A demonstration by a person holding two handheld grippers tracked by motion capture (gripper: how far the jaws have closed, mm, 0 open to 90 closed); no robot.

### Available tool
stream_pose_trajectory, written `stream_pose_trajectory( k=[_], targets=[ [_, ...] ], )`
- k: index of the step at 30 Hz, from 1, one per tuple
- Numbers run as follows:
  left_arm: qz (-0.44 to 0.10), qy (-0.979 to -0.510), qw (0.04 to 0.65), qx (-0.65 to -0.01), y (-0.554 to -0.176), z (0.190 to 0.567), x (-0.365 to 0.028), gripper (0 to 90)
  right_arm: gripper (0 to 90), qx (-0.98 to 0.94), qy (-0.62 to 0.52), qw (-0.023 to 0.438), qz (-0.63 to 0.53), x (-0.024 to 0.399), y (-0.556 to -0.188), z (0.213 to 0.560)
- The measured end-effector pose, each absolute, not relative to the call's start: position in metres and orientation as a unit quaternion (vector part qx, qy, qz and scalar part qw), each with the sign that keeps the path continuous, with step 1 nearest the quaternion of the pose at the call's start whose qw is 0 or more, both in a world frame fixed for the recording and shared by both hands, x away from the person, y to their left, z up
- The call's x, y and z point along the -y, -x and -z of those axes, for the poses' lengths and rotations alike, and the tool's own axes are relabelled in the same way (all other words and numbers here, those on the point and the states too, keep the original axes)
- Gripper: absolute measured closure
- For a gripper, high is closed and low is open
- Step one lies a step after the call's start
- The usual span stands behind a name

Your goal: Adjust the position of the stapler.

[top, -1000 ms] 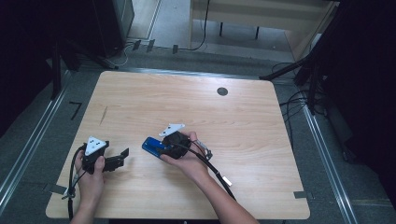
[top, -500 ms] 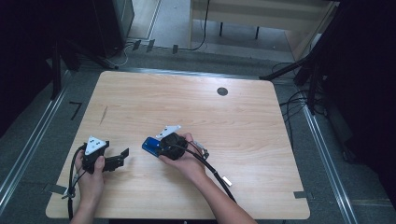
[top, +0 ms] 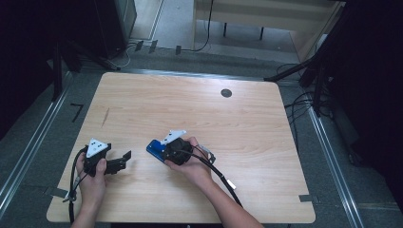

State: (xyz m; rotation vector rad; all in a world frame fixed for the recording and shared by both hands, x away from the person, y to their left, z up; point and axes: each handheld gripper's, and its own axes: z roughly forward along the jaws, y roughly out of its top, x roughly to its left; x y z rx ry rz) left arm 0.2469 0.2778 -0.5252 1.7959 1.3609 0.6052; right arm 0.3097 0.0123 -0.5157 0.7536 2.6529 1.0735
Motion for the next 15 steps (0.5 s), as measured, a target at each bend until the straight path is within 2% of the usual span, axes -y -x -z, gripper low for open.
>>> stream_pose_trajectory(
  k=[15],
  targets=[
    [-0.239, -0.708, 0.393, -0.536, -0.247, 0.525, -0.277, 14.7, 67.3, -0.892, -0.254, 0.092, -0.363, 0.013, -0.293, 0.517]
  ],
)
